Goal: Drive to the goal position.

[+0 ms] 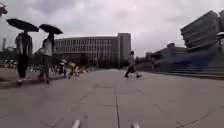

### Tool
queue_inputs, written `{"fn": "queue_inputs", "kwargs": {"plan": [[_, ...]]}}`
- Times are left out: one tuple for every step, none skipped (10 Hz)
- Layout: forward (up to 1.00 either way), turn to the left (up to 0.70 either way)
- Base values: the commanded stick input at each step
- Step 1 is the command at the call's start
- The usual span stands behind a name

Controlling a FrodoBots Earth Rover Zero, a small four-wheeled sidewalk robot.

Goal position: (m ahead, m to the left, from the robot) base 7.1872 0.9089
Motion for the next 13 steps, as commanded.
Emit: {"fn": "queue_inputs", "kwargs": {"plan": [[0.85, 0.00], [0.85, 0.00], [0.85, 0.00], [0.85, 0.00], [0.85, 0.00], [0.85, 0.00], [0.85, 0.00], [0.85, 0.00], [0.85, 0.00], [0.85, 0.00], [0.85, 0.00], [0.85, 0.00], [0.85, 0.00]]}}
